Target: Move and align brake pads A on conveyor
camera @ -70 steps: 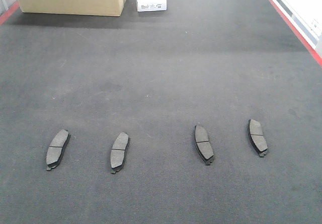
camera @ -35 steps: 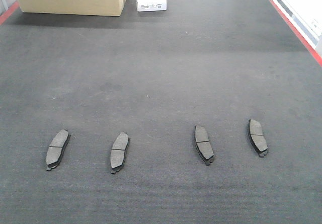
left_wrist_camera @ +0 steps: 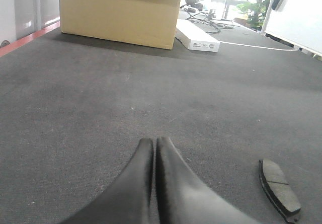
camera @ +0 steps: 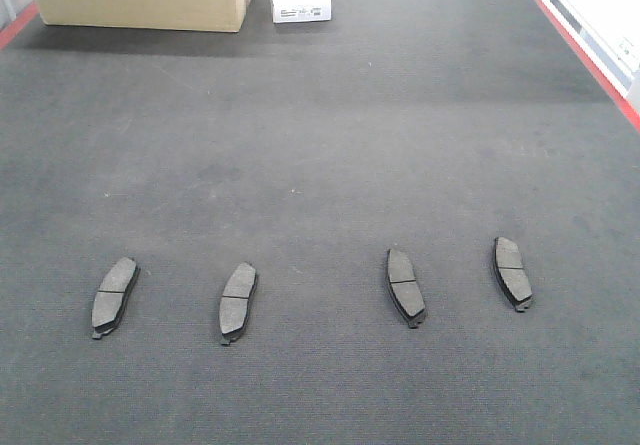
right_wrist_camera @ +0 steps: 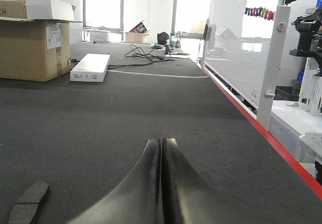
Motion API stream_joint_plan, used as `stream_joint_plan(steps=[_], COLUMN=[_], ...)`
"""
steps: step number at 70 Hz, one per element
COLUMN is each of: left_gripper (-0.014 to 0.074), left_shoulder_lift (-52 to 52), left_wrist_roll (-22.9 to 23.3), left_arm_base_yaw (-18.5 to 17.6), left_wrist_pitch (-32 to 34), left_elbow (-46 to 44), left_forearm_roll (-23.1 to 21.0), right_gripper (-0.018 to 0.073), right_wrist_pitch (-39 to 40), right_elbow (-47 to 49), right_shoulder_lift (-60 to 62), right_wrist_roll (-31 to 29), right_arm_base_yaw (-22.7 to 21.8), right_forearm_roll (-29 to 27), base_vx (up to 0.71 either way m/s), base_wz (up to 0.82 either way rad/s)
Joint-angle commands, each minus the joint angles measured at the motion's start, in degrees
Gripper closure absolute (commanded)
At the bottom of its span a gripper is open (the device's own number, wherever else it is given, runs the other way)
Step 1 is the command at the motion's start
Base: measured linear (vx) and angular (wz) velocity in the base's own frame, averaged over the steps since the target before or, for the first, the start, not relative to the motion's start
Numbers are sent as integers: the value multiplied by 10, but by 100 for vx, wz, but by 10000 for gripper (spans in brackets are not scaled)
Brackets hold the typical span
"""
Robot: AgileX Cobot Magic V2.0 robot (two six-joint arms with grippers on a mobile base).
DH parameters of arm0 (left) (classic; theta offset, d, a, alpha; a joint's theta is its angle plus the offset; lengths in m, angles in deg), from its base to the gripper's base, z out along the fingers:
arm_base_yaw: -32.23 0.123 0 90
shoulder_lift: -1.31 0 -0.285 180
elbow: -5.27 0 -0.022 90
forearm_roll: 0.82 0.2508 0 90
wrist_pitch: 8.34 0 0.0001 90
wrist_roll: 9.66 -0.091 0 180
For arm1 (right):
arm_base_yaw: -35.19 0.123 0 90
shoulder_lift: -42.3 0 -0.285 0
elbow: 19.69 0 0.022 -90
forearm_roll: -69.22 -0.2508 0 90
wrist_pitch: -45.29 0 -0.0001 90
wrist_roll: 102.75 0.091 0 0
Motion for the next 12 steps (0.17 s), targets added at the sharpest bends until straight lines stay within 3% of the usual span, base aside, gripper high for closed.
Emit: stream_joint_plan(steps=[1, 12], left_gripper=[602, 602], left_shoulder_lift=[9, 9], left_wrist_roll=[4, 4], left_arm_base_yaw=[0, 0], left_wrist_pitch=[45, 45], left_elbow=[14, 14], left_forearm_roll=[-4, -4], right_gripper=[569, 569], right_wrist_pitch=[48, 48], right_elbow=[-4, -4], right_shoulder_lift=[8, 8], right_wrist_roll=[-2, -2], right_arm_base_yaw=[-1, -1], right_forearm_roll=[2, 2], base_vx=[0, 0], base_wz=[0, 0])
